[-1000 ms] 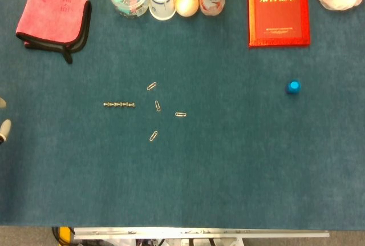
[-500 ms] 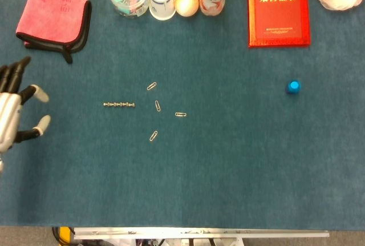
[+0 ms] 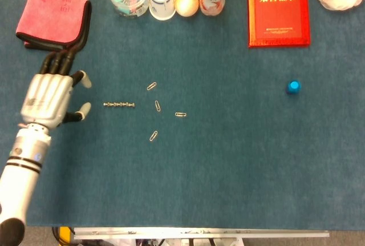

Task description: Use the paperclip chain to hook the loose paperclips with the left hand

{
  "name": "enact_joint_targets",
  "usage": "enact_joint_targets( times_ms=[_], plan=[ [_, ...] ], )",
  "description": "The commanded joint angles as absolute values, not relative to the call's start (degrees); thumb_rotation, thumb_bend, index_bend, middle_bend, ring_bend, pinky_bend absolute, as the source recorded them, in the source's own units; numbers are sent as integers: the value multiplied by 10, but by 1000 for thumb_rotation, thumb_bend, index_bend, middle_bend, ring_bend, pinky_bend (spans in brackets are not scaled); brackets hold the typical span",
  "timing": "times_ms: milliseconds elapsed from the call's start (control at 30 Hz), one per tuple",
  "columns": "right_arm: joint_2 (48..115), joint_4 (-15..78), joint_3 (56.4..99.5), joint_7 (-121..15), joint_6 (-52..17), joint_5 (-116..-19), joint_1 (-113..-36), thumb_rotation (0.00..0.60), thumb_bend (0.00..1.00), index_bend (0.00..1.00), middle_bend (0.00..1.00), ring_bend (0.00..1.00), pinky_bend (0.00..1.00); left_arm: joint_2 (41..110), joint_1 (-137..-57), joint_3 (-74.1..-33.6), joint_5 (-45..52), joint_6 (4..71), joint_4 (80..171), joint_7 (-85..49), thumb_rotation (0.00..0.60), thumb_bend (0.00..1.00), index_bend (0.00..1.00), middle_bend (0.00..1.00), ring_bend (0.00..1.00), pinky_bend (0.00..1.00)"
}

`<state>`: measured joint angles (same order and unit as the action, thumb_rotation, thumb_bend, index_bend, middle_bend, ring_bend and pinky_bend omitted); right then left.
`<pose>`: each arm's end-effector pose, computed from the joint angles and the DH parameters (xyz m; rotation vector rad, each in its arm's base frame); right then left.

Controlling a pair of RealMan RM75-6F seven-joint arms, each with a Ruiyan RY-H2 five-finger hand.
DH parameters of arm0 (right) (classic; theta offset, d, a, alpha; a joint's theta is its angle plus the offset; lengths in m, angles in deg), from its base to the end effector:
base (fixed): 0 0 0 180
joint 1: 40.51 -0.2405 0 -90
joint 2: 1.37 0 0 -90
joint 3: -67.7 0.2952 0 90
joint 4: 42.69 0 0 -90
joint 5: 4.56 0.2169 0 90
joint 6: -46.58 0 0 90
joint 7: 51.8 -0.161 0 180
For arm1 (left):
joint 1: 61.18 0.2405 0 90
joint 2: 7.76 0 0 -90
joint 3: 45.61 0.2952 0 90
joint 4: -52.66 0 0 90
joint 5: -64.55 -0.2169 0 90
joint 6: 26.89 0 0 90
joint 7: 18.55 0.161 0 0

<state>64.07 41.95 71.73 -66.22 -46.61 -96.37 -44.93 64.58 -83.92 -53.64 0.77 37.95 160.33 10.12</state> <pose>-0.3483 -0.2023 0.1912 1.3410 -0.8538 1.1659 -0.2471 0.2881 0.0648 -1.6604 -1.0479 -0.7633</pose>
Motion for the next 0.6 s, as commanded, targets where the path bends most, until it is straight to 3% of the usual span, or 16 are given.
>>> enact_joint_targets(
  times_ms=[33, 600],
  plan=[
    [639, 419, 718, -665, -462, -961, -450, 600, 865, 381, 412, 368, 553, 668, -867, -537, 48, 360, 1590, 143, 600, 282, 394, 0, 0, 0],
    [636, 422, 718, -668, -456, -962, -451, 600, 865, 386, 412, 368, 553, 711, -912, -516, 131, 352, 1557, 185, 600, 282, 426, 0, 0, 0]
  ],
)
